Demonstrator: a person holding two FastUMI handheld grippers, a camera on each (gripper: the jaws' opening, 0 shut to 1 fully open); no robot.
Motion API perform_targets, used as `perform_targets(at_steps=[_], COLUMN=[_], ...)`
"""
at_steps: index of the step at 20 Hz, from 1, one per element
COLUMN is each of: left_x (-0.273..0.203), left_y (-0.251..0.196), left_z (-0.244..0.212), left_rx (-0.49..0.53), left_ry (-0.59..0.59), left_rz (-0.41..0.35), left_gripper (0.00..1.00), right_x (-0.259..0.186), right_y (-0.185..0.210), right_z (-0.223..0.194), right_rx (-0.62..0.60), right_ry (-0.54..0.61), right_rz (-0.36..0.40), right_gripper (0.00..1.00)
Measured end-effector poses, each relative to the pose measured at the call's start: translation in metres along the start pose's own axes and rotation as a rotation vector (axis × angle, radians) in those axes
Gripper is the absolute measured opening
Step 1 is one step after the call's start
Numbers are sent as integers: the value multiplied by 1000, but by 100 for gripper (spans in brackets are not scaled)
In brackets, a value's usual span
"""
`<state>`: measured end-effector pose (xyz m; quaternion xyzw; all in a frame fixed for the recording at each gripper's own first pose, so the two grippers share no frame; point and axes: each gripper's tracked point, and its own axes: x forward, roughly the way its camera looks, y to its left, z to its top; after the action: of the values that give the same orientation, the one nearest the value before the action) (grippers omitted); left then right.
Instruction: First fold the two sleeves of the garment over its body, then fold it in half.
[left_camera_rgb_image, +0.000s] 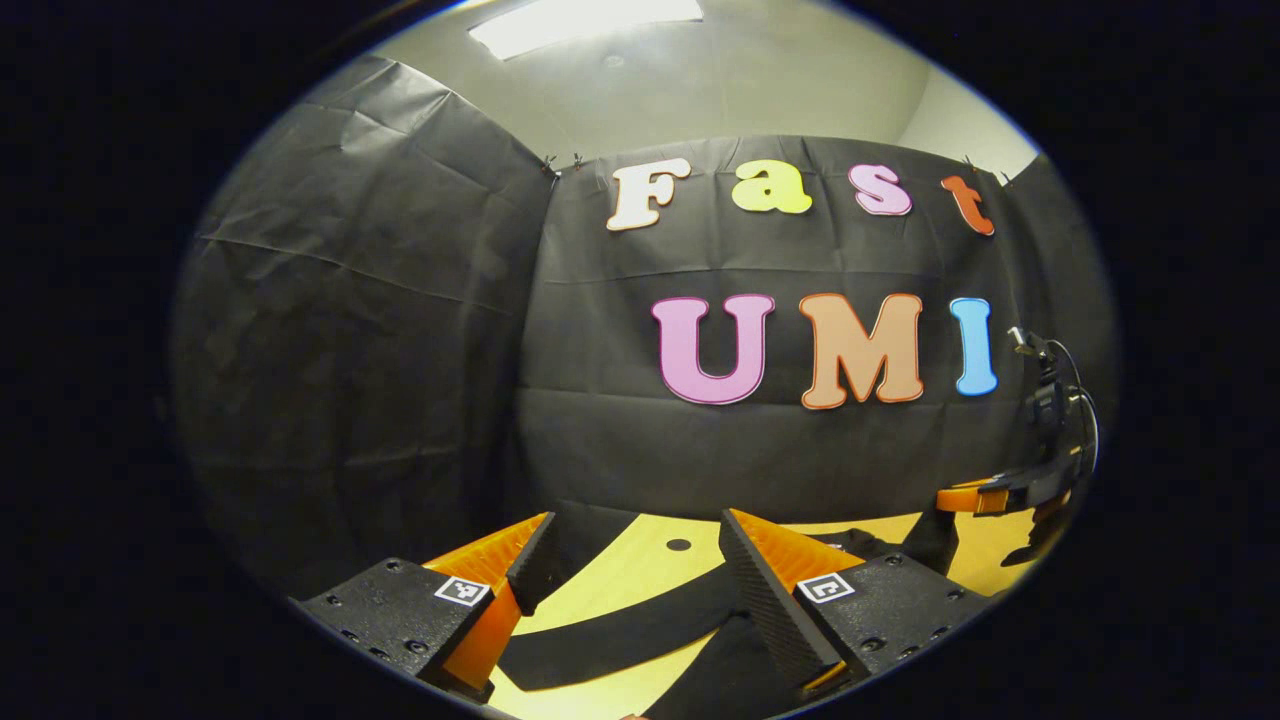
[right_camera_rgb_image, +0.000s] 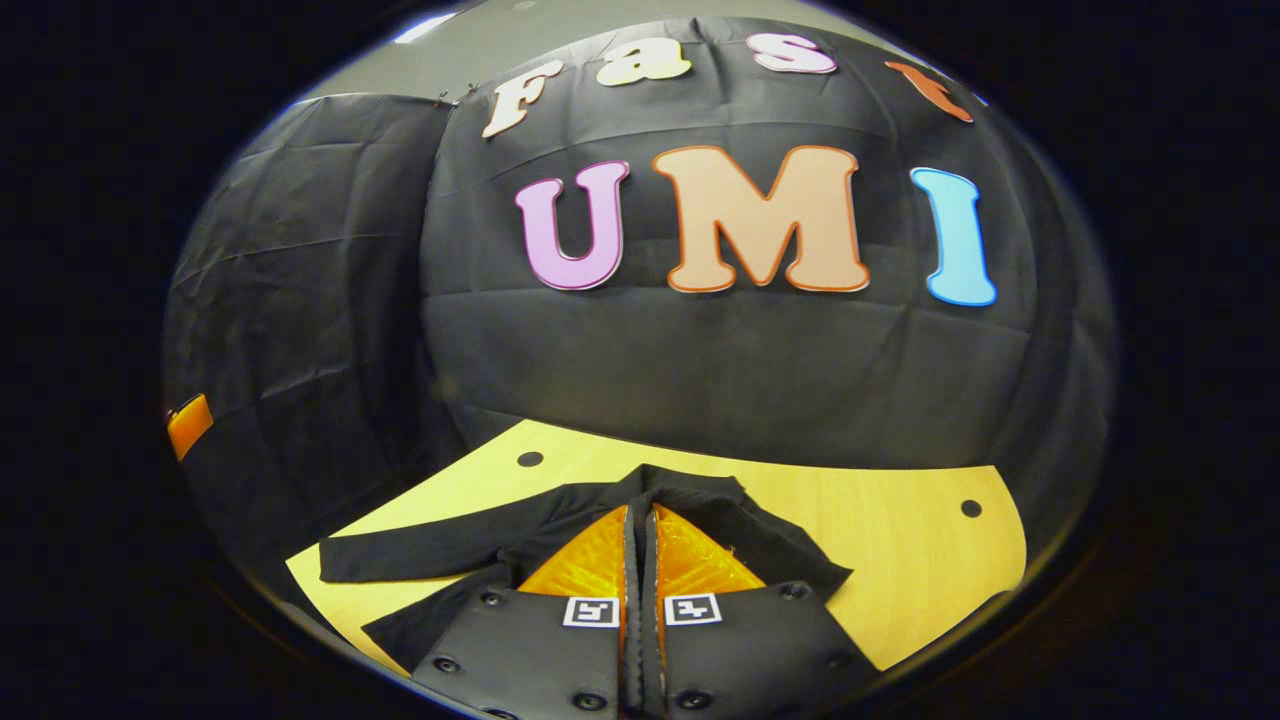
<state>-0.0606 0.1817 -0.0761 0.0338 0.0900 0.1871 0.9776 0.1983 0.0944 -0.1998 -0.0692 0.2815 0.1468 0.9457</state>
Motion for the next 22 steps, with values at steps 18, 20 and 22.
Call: perform_targets(at_steps=[18, 20, 22], left_x=[45, 53, 61], left_y=[81, 83, 87], left_z=[-111, -143, -168], left_rx=[-61, -88, -95], left_ry=[277, 372, 448], left_rz=[14, 7, 5], left_gripper=[95, 99, 98], right_x=[115, 108, 92], right_y=[99, 92, 84], right_z=[-10, 7, 15], right_rx=[-61, -96, -127], right_ry=[69, 0, -38], right_rz=[9, -21, -43], right_gripper=[73, 99, 98])
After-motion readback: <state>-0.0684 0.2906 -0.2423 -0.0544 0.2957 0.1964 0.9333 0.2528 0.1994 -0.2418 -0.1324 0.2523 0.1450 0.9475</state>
